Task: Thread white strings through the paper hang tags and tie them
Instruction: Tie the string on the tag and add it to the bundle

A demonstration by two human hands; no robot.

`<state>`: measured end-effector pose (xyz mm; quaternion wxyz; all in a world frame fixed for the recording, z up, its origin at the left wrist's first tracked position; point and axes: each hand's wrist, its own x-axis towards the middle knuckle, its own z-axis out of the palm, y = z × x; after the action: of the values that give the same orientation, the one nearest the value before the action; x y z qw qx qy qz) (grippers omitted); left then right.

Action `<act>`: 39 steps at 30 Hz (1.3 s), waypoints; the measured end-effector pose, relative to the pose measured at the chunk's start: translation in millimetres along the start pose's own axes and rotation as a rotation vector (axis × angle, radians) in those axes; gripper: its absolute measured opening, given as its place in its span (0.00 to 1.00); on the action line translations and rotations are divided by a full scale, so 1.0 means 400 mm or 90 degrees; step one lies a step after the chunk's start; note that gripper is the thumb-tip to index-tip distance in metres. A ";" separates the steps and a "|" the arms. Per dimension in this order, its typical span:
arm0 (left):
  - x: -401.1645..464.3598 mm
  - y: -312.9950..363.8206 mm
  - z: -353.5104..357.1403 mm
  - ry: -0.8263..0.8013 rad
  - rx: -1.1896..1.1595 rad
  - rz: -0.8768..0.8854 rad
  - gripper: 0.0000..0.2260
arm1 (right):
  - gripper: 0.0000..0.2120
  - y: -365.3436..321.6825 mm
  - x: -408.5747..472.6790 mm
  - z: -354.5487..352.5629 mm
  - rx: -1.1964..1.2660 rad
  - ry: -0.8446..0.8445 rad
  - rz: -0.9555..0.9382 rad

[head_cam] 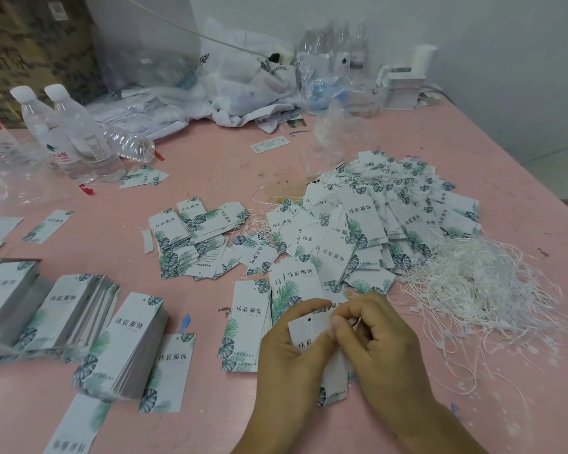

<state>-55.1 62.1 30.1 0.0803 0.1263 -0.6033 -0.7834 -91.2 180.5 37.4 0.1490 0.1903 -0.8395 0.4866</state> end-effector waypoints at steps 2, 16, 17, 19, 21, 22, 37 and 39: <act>-0.003 0.003 0.000 -0.002 0.001 0.008 0.12 | 0.08 -0.002 0.000 0.000 -0.003 -0.002 -0.012; 0.014 0.022 -0.005 -0.063 -0.238 -0.140 0.11 | 0.09 0.029 0.040 -0.022 0.563 -0.155 0.437; 0.018 0.022 -0.005 -0.067 -0.273 -0.167 0.11 | 0.07 0.027 0.043 -0.024 0.594 -0.167 0.460; 0.025 0.021 -0.008 -0.073 -0.296 -0.199 0.10 | 0.06 0.029 0.046 -0.025 0.628 -0.205 0.498; 0.027 0.021 -0.010 -0.071 -0.284 -0.204 0.08 | 0.06 0.028 0.046 -0.025 0.655 -0.231 0.533; 0.028 0.021 -0.010 -0.069 -0.276 -0.206 0.08 | 0.07 0.028 0.046 -0.024 0.666 -0.241 0.547; 0.026 0.022 -0.015 -0.022 -0.288 -0.154 0.10 | 0.18 0.054 0.047 -0.021 0.849 -0.282 0.620; 0.029 0.023 -0.018 -0.011 -0.305 -0.151 0.10 | 0.22 0.057 0.049 -0.026 0.898 -0.276 0.621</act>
<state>-64.2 50.0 36.1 0.0104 0.1669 -0.3821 -0.9089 -118.5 196.7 33.6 -0.3900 -0.0532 -0.3413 0.8536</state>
